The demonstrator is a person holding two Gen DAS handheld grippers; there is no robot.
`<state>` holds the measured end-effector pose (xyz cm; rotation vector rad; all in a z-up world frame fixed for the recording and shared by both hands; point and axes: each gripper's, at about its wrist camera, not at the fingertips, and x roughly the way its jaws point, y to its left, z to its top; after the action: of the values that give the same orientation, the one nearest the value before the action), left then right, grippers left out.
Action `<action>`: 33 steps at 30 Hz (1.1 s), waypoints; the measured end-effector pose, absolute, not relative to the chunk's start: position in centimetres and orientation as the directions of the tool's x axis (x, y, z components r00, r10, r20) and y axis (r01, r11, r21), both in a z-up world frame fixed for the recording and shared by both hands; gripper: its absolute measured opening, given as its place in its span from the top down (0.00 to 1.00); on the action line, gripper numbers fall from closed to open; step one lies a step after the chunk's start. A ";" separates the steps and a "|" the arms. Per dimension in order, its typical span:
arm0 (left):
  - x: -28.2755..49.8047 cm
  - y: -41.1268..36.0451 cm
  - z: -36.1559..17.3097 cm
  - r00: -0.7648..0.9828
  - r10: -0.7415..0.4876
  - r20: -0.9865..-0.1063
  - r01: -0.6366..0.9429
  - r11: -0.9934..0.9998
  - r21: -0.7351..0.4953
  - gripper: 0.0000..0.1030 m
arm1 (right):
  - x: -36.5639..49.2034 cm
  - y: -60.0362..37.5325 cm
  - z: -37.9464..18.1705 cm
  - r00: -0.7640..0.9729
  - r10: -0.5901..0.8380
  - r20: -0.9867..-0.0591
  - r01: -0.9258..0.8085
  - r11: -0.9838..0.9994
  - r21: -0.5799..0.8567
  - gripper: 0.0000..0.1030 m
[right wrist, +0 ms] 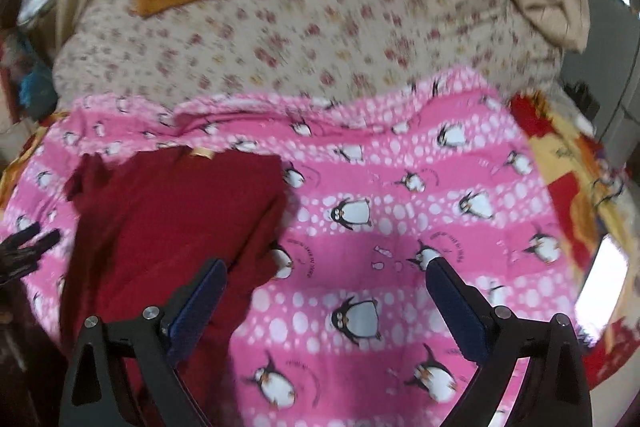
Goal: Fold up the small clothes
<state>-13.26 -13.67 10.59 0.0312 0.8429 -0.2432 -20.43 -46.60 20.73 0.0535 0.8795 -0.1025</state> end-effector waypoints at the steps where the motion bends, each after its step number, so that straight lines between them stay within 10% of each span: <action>1: -13.6 -14.1 10.6 0.640 -0.200 -0.742 0.234 0.970 -0.060 0.01 | -21.4 -46.4 21.9 0.655 -0.048 -0.754 0.095 0.995 0.019 0.04; 33: -14.9 -14.3 13.2 0.699 -0.222 -0.680 0.281 0.959 -0.025 0.01 | -18.5 -35.9 21.1 0.667 0.114 -0.736 -0.006 0.989 0.148 0.01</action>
<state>-14.87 -14.34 13.16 0.0830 0.7463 -0.2809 -18.50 -35.90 21.15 0.1374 0.8383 0.0678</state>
